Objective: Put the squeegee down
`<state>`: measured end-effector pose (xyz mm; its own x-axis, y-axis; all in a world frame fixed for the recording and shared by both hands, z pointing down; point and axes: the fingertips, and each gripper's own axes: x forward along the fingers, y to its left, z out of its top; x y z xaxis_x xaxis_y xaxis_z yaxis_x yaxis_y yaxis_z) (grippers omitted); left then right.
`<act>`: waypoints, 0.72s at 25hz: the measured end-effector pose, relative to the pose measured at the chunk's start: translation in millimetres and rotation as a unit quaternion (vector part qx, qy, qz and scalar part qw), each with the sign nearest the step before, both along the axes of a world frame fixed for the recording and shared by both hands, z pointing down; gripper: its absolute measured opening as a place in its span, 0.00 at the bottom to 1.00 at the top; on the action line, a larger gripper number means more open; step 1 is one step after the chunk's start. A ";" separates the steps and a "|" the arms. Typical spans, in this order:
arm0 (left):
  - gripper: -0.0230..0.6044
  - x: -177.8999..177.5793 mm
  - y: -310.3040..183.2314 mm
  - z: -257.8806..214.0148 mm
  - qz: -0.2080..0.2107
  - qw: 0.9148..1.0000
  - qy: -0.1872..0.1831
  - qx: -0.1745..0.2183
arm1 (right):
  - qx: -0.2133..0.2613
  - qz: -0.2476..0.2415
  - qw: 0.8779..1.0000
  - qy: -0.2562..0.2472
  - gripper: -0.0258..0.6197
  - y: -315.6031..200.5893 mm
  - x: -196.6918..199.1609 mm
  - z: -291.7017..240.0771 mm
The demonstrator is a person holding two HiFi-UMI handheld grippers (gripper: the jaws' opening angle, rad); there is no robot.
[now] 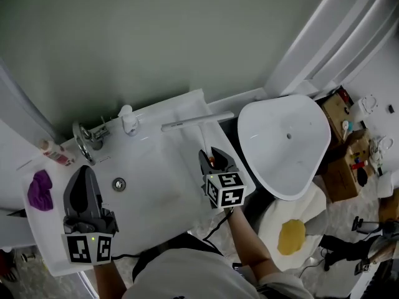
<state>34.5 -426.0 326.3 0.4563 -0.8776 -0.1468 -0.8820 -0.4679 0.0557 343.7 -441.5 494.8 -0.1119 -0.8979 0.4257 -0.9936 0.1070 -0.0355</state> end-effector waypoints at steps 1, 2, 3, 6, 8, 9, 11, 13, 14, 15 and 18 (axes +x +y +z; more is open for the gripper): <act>0.05 -1.5 -0.8 1.6 -0.007 1.000 -0.002 -0.002 | -0.008 -0.006 1.000 0.002 0.21 -5.4 -0.2 6.8; 0.05 -3.1 -1.3 3.4 -0.013 1.000 -0.004 -0.003 | -0.015 -0.012 1.000 0.003 0.21 -10.4 -0.5 13.5; 0.05 -4.5 -1.7 5.0 -0.020 1.000 -0.006 -0.005 | -0.022 -0.017 1.000 0.003 0.21 -15.1 -0.7 20.0; 0.05 -8.1 -2.6 8.5 -0.039 0.999 -0.011 -0.010 | -0.044 -0.034 0.998 -0.001 0.21 -28.1 -1.6 38.3; 0.05 -11.2 -2.2 11.0 -0.052 0.998 -0.013 -0.014 | -0.057 -0.043 0.997 -0.005 0.21 -35.8 -2.9 49.3; 0.05 -12.8 -1.7 12.6 -0.057 0.998 -0.014 -0.016 | -0.063 -0.047 0.997 -0.006 0.21 -39.4 -3.5 54.6; 0.05 -15.8 -0.4 16.1 -0.067 0.997 -0.016 -0.020 | -0.073 -0.052 0.996 -0.005 0.21 -46.4 -4.0 65.0; 0.05 -18.6 0.7 19.4 -0.077 0.997 -0.018 -0.023 | -0.083 -0.056 0.995 -0.006 0.21 -53.2 -3.8 75.7; 0.05 -20.4 1.2 20.7 -0.082 0.996 -0.019 -0.025 | -0.089 -0.057 0.994 -0.006 0.21 -56.3 -3.6 81.1; 0.05 -22.5 1.7 21.8 -0.088 0.996 -0.021 -0.026 | -0.095 -0.059 0.994 -0.004 0.21 -59.0 -3.3 86.5; 0.05 -29.0 3.4 24.0 -0.104 0.994 -0.024 -0.031 | -0.110 -0.065 0.992 0.003 0.21 -66.4 -2.9 100.8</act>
